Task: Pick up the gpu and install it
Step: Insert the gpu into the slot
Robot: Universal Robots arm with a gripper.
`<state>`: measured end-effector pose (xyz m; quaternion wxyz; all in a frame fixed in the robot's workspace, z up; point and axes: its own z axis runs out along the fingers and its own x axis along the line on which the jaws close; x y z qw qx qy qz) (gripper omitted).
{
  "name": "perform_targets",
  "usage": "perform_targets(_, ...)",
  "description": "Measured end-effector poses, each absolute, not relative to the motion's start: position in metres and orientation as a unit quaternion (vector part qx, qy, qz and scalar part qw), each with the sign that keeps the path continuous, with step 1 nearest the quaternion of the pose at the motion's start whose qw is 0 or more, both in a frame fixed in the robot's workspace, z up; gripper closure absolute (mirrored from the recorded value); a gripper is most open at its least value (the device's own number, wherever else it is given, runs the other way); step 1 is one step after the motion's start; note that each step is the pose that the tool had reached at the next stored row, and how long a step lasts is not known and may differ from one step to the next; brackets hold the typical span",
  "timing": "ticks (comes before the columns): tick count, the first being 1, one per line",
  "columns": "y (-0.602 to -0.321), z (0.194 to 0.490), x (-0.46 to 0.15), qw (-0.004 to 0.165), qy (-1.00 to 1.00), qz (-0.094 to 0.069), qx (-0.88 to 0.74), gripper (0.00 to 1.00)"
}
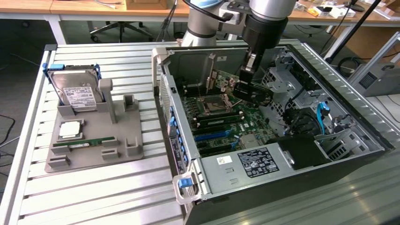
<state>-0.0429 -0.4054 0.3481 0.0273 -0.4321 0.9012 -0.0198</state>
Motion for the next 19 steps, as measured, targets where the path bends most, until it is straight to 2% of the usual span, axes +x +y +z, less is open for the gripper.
perform_targets(19, -0.4054, 0.3478, -0.0429, 0.028, 0.886, -0.019, -0.463, 0.73)
